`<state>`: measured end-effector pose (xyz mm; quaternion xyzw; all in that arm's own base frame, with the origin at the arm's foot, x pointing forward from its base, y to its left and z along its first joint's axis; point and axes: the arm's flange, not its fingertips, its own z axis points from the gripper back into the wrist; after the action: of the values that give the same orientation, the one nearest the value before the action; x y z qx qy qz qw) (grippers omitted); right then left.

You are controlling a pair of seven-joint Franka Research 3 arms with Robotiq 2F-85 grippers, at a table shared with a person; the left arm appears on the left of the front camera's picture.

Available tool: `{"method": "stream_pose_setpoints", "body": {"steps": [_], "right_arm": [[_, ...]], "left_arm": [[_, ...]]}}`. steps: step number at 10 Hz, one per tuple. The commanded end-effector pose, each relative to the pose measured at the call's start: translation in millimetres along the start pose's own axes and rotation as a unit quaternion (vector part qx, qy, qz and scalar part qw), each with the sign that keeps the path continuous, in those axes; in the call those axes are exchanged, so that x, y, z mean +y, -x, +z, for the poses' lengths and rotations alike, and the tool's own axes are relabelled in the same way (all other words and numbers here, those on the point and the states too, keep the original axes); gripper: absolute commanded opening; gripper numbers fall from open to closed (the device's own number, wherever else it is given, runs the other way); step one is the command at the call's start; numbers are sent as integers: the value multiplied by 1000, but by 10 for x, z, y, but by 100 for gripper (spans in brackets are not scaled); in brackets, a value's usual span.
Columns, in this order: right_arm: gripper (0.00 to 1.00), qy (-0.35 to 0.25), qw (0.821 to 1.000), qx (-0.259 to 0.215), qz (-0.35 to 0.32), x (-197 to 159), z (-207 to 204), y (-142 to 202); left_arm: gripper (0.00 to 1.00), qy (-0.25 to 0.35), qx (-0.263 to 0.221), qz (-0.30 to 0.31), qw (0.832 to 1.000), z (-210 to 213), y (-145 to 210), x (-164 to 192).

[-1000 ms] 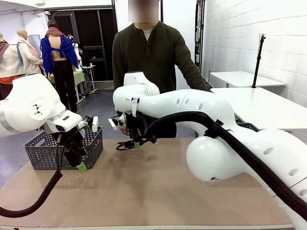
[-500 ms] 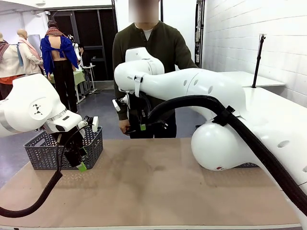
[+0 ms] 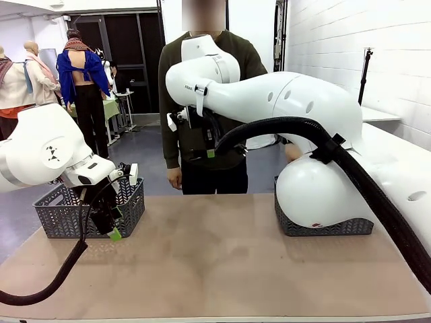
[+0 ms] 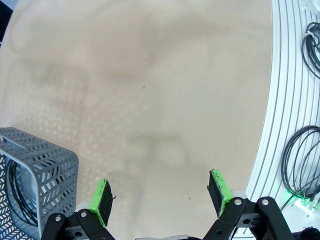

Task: Organize the cables according to human instructions.
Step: Pick up a bundle of cables and place it in the basket indicated by the human.

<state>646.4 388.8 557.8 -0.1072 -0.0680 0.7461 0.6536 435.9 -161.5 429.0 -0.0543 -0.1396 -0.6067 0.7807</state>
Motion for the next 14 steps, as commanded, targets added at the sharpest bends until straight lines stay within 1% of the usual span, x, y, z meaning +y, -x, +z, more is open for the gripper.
{"method": "stream_pose_setpoints", "body": {"steps": [1, 2, 3, 4, 7, 8, 9, 13, 14], "right_arm": [[0, 6, 1000, -1, -13, 723, -84, 365], [0, 11, 1000, 2, -18, 776, -63, 434], [0, 20, 999, -7, -25, 848, -63, 486], [0, 41, 998, -11, -37, 901, -96, 530], [0, 32, 998, -19, -50, 998, -139, 680], [0, 15, 999, -31, -25, 924, -218, 692], [0, 20, 999, -6, -37, -110, 173, 268], [0, 15, 999, -9, -37, -120, 125, 287], [0, 33, 998, -9, -50, -1, 130, 400]], "left_arm": [[100, -1, 4, 0, 1000, 15, -9, -2], [100, -1, 4, 0, 1000, 15, -9, -2], [100, -1, 4, 0, 1000, 15, -9, -2], [100, -1, 4, 0, 1000, 15, -9, -2], [100, -1, 4, 0, 1000, 15, -9, -2], [100, -1, 4, 0, 1000, 15, -9, -2], [100, -1, 4, 0, 1000, 15, -9, -2], [100, -1, 4, 0, 1000, 15, -9, -2], [100, -1, 4, 0, 1000, 15, -9, -2]]}}
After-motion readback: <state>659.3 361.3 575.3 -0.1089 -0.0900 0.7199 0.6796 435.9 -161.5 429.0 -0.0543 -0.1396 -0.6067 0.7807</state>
